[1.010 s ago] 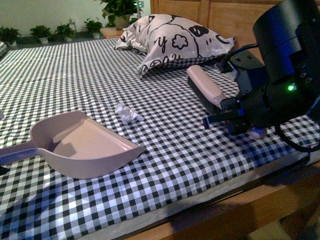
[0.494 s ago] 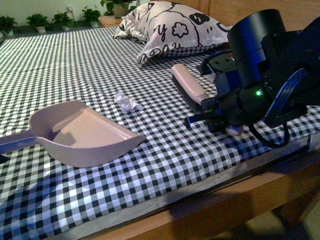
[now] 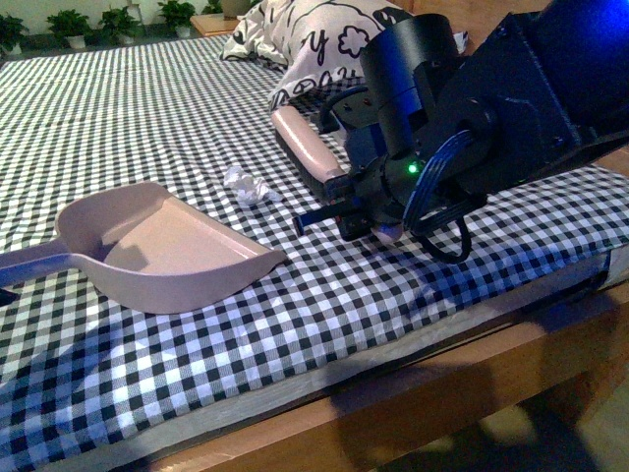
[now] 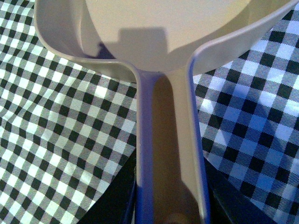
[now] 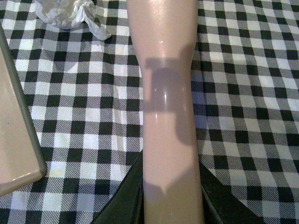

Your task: Clean up trash

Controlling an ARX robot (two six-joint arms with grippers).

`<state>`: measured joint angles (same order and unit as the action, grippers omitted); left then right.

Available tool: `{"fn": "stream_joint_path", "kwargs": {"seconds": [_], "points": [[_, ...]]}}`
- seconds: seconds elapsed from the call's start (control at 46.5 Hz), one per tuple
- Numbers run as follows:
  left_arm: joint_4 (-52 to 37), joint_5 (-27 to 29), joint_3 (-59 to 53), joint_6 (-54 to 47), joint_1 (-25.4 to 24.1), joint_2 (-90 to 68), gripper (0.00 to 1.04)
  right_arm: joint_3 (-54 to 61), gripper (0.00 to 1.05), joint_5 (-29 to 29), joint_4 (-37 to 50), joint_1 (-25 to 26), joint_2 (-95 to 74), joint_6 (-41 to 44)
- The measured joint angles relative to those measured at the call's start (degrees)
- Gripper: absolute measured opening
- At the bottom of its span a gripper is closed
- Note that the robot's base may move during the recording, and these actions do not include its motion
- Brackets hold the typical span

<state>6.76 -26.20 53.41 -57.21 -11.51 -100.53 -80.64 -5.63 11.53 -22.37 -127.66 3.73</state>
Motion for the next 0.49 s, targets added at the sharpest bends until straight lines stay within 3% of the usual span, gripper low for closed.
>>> {"fn": "stream_joint_path", "kwargs": {"seconds": [0.236,0.494], "points": [[0.0,0.0,0.0,0.0,0.0,0.0,0.28,-3.17,0.2,-4.61,0.13,-0.33,-2.86,3.13],[0.0,0.0,0.0,0.0,0.0,0.0,0.28,-5.53,0.2,-5.05,-2.67,-0.68,-3.98,4.68]]}}
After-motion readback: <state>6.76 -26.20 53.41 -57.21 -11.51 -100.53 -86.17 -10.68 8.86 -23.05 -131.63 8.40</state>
